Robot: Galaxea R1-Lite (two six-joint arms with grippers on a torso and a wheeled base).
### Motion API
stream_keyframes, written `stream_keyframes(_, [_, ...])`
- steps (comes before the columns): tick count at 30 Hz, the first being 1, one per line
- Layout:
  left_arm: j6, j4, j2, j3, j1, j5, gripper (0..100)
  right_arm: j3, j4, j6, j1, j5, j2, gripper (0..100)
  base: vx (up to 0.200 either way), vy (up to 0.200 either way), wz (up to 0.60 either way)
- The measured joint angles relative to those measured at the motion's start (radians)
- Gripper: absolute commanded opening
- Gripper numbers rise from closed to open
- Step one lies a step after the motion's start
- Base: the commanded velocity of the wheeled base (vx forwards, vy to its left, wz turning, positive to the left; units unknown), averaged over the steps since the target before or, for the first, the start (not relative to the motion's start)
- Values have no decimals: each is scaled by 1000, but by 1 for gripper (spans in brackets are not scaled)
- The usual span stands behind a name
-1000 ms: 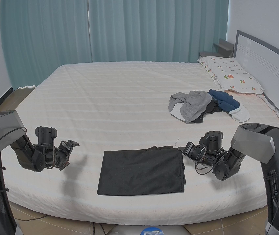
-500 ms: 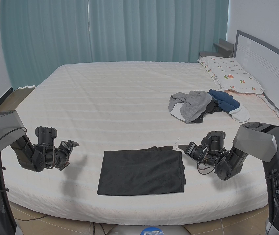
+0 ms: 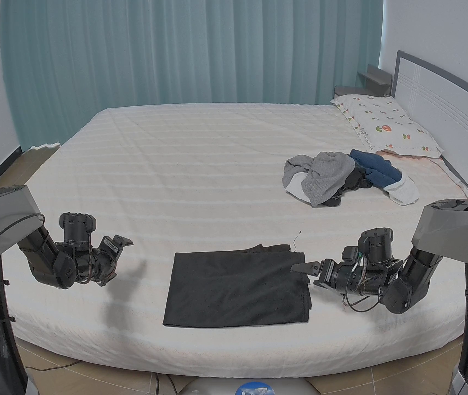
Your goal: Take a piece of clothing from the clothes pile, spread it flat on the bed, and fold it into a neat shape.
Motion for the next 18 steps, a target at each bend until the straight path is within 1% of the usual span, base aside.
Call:
stream_keyframes(5, [0,0,0,0,0,0,100,41,51,-62,30,6,-28,100,-200,0,0])
stream_keyframes(11, [0,0,1,2,0,0,100,58,82,-104,47,7,-39,100,0,0,0])
stream_keyframes(18, [0,-2,2,3,0,0,100,27,68,-112,49,-3,-13,100,0,0,0])
